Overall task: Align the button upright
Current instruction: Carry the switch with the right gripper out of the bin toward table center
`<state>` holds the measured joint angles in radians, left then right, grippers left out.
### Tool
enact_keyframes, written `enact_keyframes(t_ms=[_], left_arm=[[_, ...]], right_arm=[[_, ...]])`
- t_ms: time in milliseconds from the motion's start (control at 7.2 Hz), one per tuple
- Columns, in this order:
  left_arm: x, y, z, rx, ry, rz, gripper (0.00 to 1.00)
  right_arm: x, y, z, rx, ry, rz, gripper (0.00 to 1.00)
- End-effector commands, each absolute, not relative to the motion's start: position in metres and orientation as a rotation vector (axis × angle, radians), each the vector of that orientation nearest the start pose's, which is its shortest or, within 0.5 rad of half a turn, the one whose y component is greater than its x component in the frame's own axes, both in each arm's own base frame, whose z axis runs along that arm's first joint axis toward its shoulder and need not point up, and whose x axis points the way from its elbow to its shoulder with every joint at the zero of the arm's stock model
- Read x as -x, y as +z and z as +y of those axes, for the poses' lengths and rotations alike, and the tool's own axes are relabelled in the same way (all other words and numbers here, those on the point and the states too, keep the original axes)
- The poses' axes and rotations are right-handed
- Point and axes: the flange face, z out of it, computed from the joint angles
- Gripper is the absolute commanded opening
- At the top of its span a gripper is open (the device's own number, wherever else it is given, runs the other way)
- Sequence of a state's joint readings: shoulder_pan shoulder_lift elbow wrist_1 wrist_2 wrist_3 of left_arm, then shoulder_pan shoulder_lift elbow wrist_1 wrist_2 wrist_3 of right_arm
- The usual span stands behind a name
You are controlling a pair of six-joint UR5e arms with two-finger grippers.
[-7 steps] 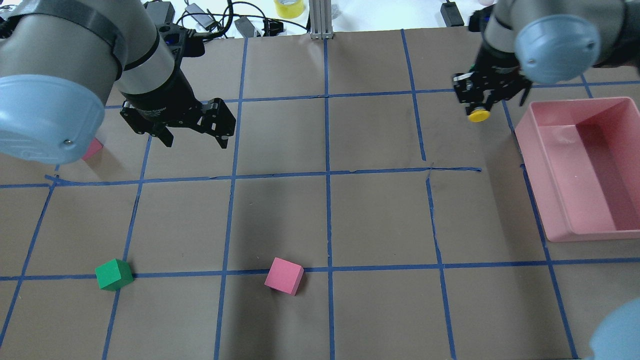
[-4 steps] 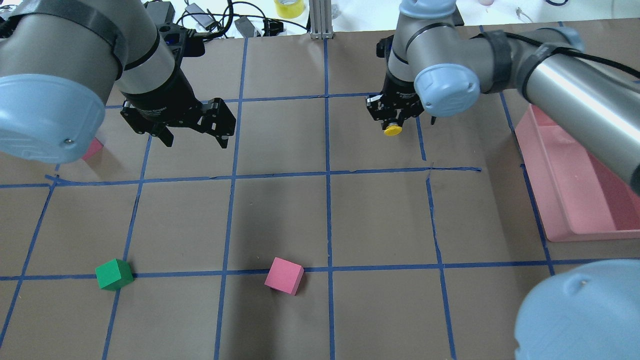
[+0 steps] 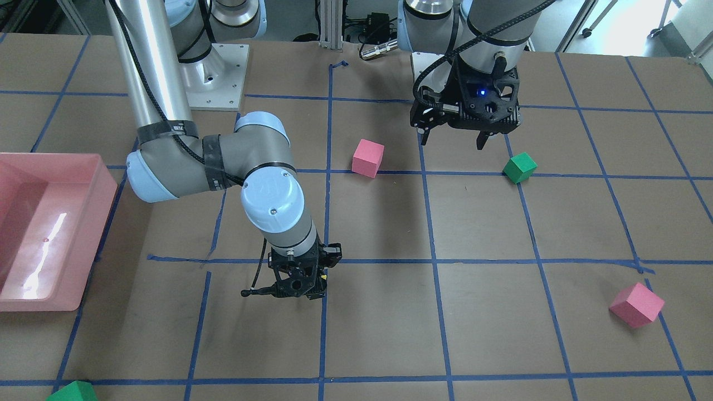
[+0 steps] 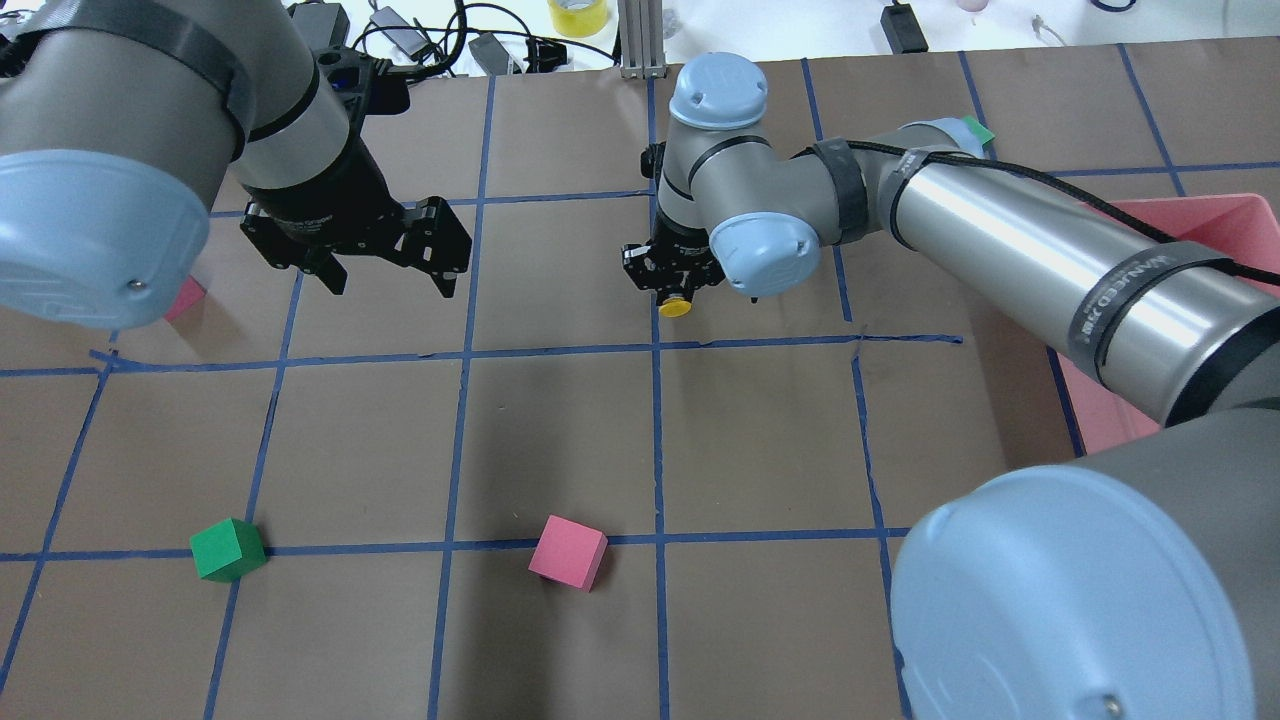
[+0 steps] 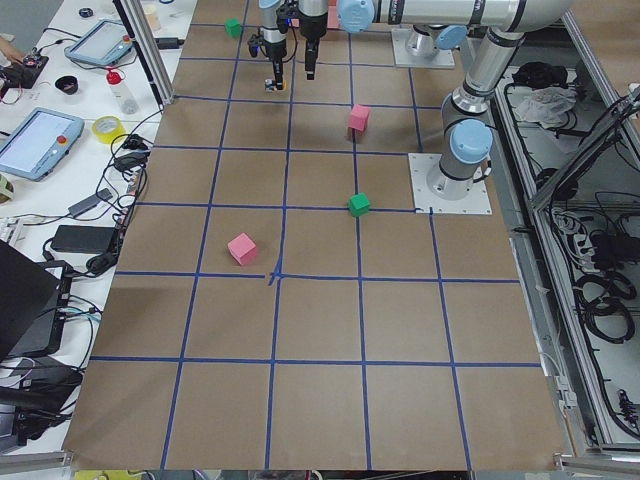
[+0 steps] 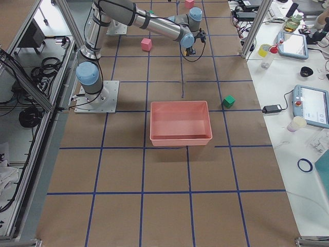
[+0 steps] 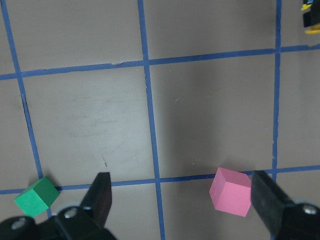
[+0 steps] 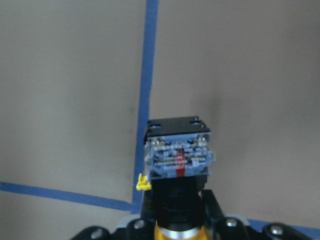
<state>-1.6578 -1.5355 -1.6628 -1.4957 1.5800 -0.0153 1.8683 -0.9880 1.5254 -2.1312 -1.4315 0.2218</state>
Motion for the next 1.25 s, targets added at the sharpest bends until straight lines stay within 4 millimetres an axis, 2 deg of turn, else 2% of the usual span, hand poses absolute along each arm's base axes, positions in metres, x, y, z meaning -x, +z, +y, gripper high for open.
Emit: enact_keyframes(t_ms=[0, 278, 556, 833, 972, 1111], left_arm=[[0.174, 0.467, -0.465, -0.113, -0.030, 3.131, 1.00], [0.173, 0.467, -0.465, -0.110, -0.030, 3.131, 1.00], [0.173, 0.467, -0.465, -0.110, -0.030, 3.131, 1.00], [0.173, 0.467, -0.465, -0.110, -0.030, 3.131, 1.00], [0.173, 0.467, -0.465, -0.110, -0.032, 3.133, 1.00], [0.174, 0.467, -0.465, -0.113, -0.030, 3.131, 1.00]], right_arm=[[-0.389, 0.205, -0.611, 0.078, 0.022, 2.967, 0.00], [-0.393, 0.198, -0.611, 0.086, 0.039, 2.972, 0.00], [-0.382, 0.182, -0.600, 0.083, 0.069, 3.046, 0.00], [-0.376, 0.181, -0.588, 0.074, 0.081, 3.064, 0.00], [-0.377, 0.184, -0.590, 0.069, 0.067, 3.058, 0.62], [-0.378, 0.196, -0.591, 0.073, 0.038, 3.047, 1.00]])
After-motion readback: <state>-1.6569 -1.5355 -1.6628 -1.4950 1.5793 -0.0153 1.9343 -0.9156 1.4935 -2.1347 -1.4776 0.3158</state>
